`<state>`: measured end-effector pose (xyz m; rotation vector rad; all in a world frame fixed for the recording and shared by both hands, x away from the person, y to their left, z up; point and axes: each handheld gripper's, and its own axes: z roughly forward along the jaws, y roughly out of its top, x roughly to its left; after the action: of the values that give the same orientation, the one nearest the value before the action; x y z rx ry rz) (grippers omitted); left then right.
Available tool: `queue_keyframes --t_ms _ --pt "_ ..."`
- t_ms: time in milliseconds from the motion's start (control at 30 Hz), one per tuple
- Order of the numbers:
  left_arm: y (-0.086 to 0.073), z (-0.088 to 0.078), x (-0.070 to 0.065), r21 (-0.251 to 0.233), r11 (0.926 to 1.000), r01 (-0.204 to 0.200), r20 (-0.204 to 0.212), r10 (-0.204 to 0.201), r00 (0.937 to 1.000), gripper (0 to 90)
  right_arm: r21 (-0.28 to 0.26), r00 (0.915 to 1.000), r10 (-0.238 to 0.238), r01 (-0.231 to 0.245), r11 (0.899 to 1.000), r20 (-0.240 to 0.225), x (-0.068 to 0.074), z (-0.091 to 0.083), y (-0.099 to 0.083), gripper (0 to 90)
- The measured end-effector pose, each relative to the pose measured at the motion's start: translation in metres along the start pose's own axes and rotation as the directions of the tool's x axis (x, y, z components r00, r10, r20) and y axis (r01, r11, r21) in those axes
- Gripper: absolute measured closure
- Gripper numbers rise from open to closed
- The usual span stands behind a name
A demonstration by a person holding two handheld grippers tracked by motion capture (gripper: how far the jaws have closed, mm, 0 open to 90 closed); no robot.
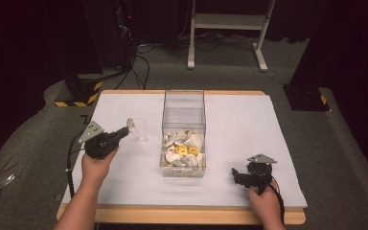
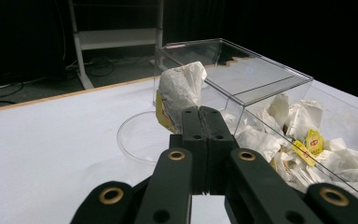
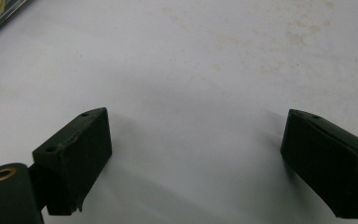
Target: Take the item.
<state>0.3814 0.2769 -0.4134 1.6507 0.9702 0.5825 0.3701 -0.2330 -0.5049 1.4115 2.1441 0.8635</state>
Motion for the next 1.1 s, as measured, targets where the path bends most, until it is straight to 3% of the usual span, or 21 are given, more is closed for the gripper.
queue_keyframes --t_ms 500,1100 --pt "0.005 0.016 0.008 0.044 0.9989 0.013 -0.006 -0.012 0.9999 89.7 0.0 1.0 0.0 0.0 1.0 0.0 0.0 0.0 0.0 8.4" --pt "0.001 0.035 0.011 0.078 0.9944 0.071 0.002 -0.072 0.9974 89.7 0.0 1.0 0.0 0.0 1.0 0.0 0.0 0.0 0.0 8.5"
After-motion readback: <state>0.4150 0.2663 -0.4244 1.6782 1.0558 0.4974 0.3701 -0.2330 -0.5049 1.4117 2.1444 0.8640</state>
